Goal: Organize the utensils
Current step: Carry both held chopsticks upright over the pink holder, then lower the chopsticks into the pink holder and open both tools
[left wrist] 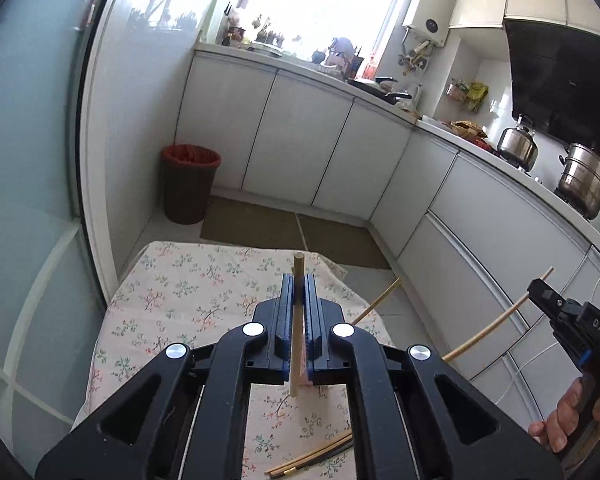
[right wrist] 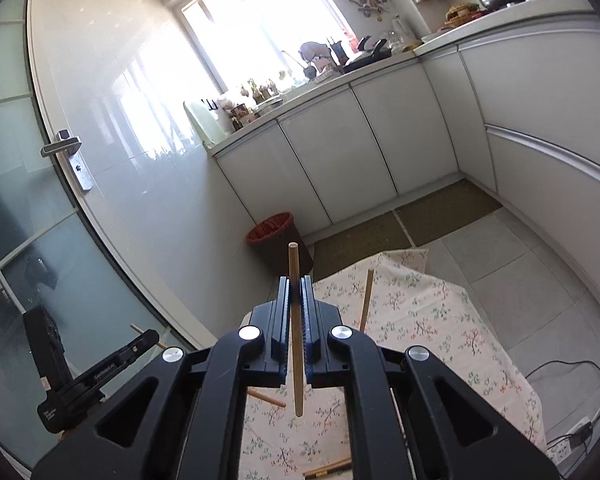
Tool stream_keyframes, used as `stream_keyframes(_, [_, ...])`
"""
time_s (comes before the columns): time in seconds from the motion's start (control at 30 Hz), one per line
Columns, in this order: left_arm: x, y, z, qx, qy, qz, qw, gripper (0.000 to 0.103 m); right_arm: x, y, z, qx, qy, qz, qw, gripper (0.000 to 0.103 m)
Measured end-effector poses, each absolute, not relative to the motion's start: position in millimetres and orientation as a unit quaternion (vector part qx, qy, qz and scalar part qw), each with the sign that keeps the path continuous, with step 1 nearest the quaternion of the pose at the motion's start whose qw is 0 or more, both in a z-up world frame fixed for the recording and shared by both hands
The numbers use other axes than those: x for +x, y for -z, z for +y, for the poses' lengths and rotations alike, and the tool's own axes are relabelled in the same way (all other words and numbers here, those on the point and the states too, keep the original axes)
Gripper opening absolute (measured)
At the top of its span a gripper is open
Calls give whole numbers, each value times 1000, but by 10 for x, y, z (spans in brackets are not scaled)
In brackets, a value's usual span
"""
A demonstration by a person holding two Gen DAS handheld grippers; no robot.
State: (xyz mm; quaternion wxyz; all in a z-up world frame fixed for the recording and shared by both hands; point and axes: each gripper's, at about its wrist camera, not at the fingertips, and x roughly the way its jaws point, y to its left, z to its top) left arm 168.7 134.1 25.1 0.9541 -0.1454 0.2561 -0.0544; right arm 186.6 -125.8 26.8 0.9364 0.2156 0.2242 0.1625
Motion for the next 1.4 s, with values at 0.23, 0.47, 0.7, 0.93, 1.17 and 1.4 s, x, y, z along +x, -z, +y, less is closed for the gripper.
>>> stream_keyframes(0.23, [1868, -351, 1221, -137, 74, 233, 960, 4, 2409, -200, -1098, 170, -128, 206, 955, 5])
stream_keyframes(0.47, [2112, -200, 1127, -140, 82, 245, 956, 4, 2764, 307, -944, 140, -124, 216, 958, 9])
stream_keyframes(0.7, [2247, -215, 961, -129, 87, 236, 959, 4, 2668, 269, -1069, 146, -123, 207, 960, 29])
stream_keyframes(0.93, [2384, -178, 801, -110, 87, 239, 961, 4, 2436, 184, -1273, 156, -115, 195, 961, 41])
stream_keyframes(1.17, [2587, 59, 610, -78, 75, 250, 962, 6, 2300, 304, -1392, 152, -99, 192, 965, 52])
stream_keyframes(1.4, [2567, 244, 712, -111, 106, 251, 956, 28, 2145, 375, -1558, 172, -80, 172, 967, 79])
